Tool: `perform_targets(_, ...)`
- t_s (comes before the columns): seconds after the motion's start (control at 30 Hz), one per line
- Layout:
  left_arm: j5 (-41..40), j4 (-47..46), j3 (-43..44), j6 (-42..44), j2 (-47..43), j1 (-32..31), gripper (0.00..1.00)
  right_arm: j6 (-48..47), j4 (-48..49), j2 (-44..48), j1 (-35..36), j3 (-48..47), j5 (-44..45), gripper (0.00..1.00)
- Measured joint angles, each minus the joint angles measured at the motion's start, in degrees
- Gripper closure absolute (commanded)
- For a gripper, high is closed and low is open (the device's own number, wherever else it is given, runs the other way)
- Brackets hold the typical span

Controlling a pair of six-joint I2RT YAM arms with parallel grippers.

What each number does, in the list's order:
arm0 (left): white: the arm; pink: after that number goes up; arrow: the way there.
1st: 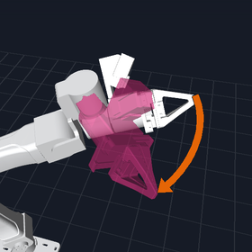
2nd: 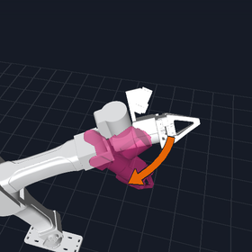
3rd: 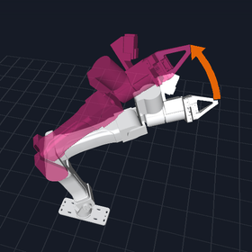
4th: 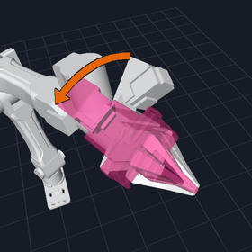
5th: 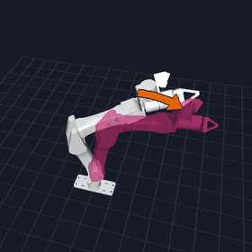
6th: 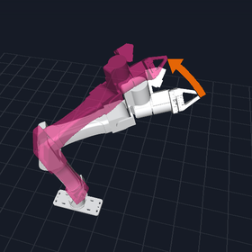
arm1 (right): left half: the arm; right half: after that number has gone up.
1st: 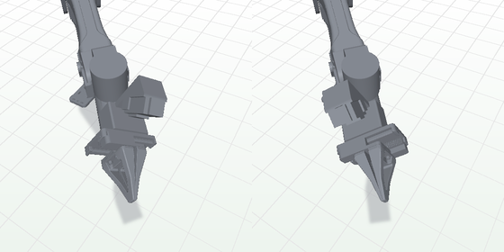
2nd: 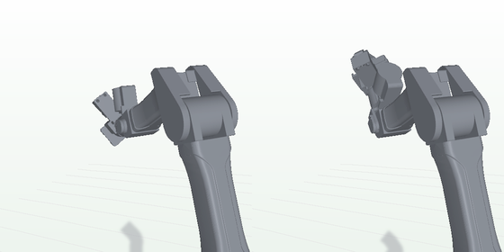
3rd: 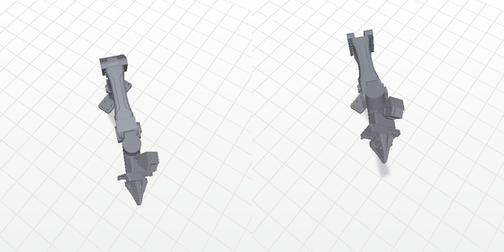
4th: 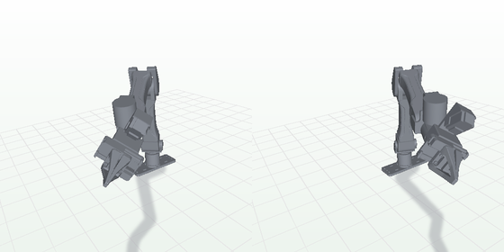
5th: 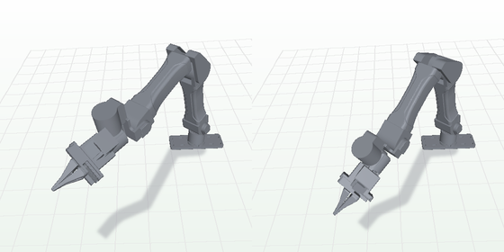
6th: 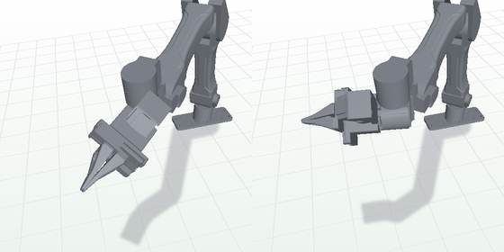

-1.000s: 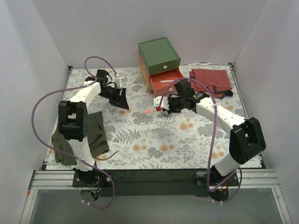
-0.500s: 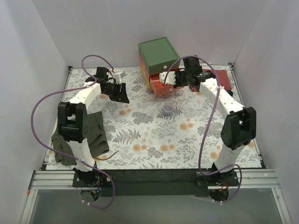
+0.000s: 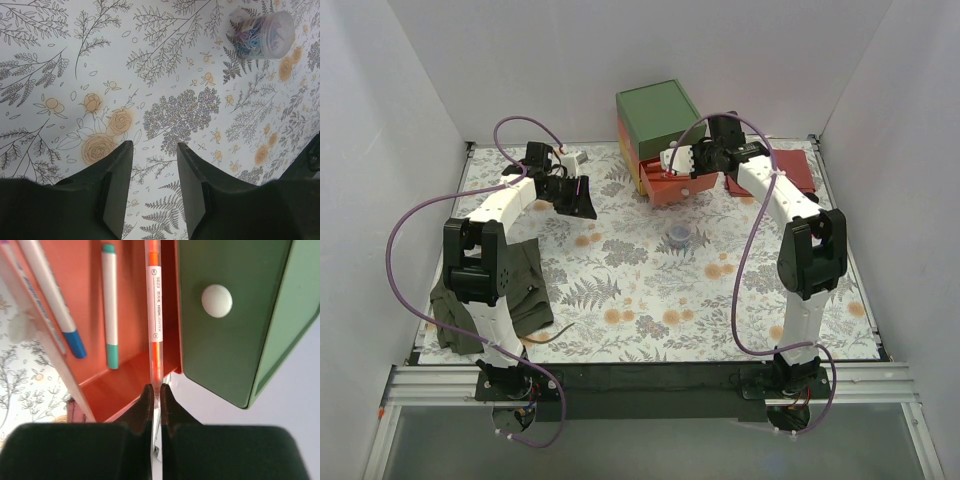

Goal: Sort the stationery into containers
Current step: Place the pen in the drawer, then close the drawer in the storage box.

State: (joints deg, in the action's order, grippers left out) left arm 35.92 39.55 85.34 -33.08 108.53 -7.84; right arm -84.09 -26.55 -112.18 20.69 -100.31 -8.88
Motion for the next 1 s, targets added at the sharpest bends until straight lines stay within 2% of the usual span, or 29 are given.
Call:
perform_targets(0.07,-0.04,-0.13,0.20,-0.02,0.00,0.00,0.60,-0.15,1.01,-0.52,-0.07,-0.31,0.61,0.76)
perform_targets(0.23,-0.11,-0.20,1.53,-0.20,0.02,-0.02,0.60,-0.09,3.13,-1.33,-0.09,-0.35,2.27,0.60)
perform_targets(0.3,-0.11,-0.28,1.92,-0.20,0.02,-0.02,0.60,0.13,3.65,-1.33,-0.11,-0.35,2.34,0.45)
perform_targets(0.5,-0.11,-0.79,2.60,-0.31,0.46,-0.02,0.60,2.78,4.39,-0.96,-0.11,-0.04,2.14,0.46)
perform_targets(0.57,-0.31,-0.85,2.60,-0.39,0.59,-0.02,0.60,6.01,4.24,-0.09,-0.33,0.00,1.66,0.50)
perform_targets(0.63,-0.66,-1.16,2.60,-0.68,0.61,-0.02,0.60,10.21,4.48,2.78,-0.94,1.64,0.28,0.62)
perform_targets(0.67,-0.81,-1.27,2.60,-0.83,0.61,-0.02,0.60,12.09,4.48,4.98,-1.42,3.39,-0.48,0.88)
perform_targets(0.7,-0.94,-1.40,2.60,-1.01,0.61,-0.02,0.60,14.12,4.09,7.69,-2.01,5.29,-1.33,0.98)
perform_targets(0.83,-1.86,-2.10,2.58,-1.81,0.66,-0.02,0.60,22.12,3.19,16.50,-4.20,10.93,-5.07,0.99)
perform_targets(1.0,-4.57,-2.75,2.58,-2.99,0.66,-0.02,0.57,29.22,-0.22,16.81,-5.40,12.04,-9.51,0.99)
